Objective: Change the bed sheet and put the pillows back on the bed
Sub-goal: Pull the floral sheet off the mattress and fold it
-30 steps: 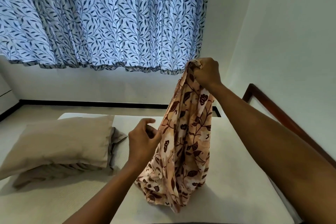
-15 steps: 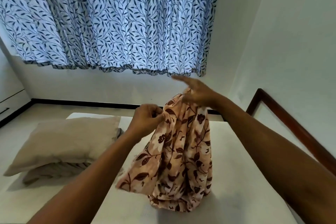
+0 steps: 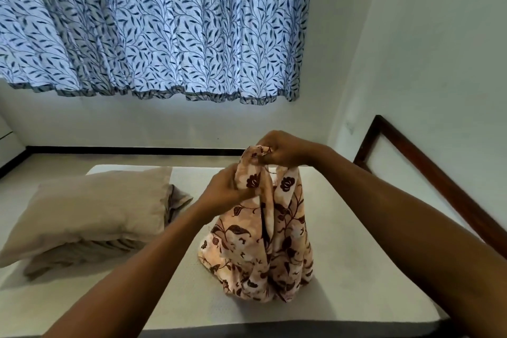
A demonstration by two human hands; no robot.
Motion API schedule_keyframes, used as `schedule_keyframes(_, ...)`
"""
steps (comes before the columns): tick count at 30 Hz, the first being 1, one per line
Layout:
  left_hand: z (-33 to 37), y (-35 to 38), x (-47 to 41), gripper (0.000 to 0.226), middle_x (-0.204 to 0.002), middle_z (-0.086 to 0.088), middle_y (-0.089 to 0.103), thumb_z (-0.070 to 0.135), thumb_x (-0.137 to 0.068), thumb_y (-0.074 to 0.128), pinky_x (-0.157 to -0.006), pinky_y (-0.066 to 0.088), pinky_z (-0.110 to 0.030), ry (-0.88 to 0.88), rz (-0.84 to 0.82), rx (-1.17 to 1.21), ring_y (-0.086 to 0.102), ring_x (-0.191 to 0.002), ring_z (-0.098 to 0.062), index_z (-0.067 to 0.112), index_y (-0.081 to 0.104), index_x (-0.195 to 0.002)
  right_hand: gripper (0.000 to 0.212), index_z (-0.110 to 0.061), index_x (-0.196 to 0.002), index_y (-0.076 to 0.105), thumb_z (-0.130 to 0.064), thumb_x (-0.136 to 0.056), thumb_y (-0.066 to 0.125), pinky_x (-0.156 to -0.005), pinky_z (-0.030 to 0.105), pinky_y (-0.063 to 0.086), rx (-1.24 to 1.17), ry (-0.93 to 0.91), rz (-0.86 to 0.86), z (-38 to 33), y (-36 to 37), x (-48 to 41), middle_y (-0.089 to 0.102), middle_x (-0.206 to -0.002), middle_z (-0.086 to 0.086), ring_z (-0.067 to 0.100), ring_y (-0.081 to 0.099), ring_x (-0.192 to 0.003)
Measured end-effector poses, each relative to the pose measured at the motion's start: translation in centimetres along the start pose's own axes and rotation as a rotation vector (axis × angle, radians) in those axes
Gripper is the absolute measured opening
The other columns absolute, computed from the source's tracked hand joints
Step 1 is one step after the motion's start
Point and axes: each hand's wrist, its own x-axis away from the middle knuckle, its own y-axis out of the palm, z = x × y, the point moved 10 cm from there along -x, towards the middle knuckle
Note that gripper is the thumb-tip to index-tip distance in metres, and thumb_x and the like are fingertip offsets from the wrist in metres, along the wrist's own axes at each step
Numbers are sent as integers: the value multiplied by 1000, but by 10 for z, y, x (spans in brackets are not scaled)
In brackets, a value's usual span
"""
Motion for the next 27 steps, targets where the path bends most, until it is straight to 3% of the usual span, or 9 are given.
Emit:
schedule_keyframes(3,-7,-10,3,36,-103,4,71,26,-81,82,-81,62,-39,4,101,-72,70,-94,-14,28,63,-110,32,-13,-67,64,-27,-94,71,-55,24,34,3,-5,82,2,-21,-2,54,-60,-4,4,43,-50)
schedule_keyframes(6,-8,-24,8,39,-109,7,65,18,-80,82,-78,61,-36,21,215,-133,65,-99,-12,24,61,-112,33,-1,-72,69,-27,-93,72,-52,22,33,-14,19,159,11,-39,-2,59,-61,7,5,44,-49)
schedule_keyframes(9,-15,-31,19,44,-113,9,61,17,-78,84,-82,58,-32,43,330,-135,60,-102,-5,25,58,-113,32,0,-74,70,-25,-94,72,-56,29,35,-9,26,252,17,-56,-1,62,-66,15,12,46,-53)
schedule_keyframes(12,-32,-24,30,41,-110,10,62,16,-79,84,-81,60,-34,17,335,-84,61,-100,-4,25,59,-111,36,2,-75,67,-28,-93,72,-61,32,37,8,69,357,27,-76,-1,63,-69,19,18,49,-59)
schedule_keyframes(15,-51,-19,33,26,-96,6,70,13,-82,80,-77,63,-41,-21,308,-27,70,-87,-12,23,66,-102,39,4,-73,65,-29,-93,72,-61,34,39,36,101,457,40,-97,0,62,-71,23,22,50,-61)
schedule_keyframes(18,-54,-19,33,6,-78,-1,74,19,-84,79,-70,62,-47,-7,295,-5,72,-69,-17,22,74,-87,34,-4,-70,63,-26,-94,71,-58,32,31,90,124,499,48,-106,3,58,-68,13,21,49,-63)
schedule_keyframes(20,-50,-31,33,4,-74,1,74,21,-86,78,-68,62,-42,-3,353,-15,70,-66,-14,22,75,-84,34,-1,-72,64,-27,-94,71,-59,34,33,119,150,517,60,-108,2,61,-72,13,24,52,-65)
schedule_keyframes(24,-53,-81,34,6,-76,0,74,14,-91,73,-66,62,-34,-64,578,90,71,-73,-19,19,77,-91,35,-1,-81,72,-34,-90,65,-66,35,43,157,202,523,93,-108,5,70,-78,16,30,65,-76)
schedule_keyframes(27,-43,-114,34,8,-78,-4,74,13,-93,70,-65,59,-31,-18,671,170,69,-73,-19,15,77,-96,31,-1,-83,73,-30,-91,68,-67,39,48,139,218,492,105,-100,7,71,-76,15,31,67,-74)
